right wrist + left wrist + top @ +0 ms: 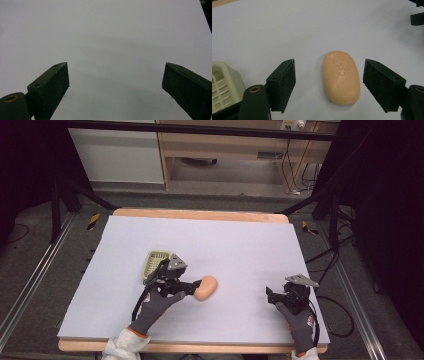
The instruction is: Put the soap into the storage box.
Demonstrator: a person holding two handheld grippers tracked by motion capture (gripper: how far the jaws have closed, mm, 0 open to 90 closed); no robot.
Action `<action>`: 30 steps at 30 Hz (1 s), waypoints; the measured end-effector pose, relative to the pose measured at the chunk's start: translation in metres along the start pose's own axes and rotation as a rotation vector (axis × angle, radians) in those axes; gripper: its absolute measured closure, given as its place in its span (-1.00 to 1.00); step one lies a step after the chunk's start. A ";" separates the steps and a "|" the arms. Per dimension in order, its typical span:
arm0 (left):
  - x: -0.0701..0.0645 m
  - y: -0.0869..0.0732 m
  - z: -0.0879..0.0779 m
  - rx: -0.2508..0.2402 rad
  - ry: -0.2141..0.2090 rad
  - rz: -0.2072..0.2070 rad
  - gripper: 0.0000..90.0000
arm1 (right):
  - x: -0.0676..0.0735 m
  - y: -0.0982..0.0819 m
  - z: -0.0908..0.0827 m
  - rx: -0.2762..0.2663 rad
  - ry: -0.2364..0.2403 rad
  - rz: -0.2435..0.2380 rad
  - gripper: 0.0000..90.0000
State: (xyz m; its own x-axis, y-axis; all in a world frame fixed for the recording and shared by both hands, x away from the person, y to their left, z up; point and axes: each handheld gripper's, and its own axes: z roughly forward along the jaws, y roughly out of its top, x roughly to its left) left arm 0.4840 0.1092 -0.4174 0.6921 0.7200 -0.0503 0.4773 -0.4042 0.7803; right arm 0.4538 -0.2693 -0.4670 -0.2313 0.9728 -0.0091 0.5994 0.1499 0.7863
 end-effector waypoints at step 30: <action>-0.020 -0.001 0.046 0.156 -0.022 0.064 -0.47 | 0.002 0.001 0.001 0.014 0.006 0.002 -0.83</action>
State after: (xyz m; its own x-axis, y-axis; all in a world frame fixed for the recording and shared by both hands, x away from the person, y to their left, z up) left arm 0.4944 0.0694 -0.4459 0.7349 0.6780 -0.0189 0.5089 -0.5328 0.6761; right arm 0.4546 -0.2674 -0.4672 -0.2350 0.9720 -0.0041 0.6101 0.1508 0.7779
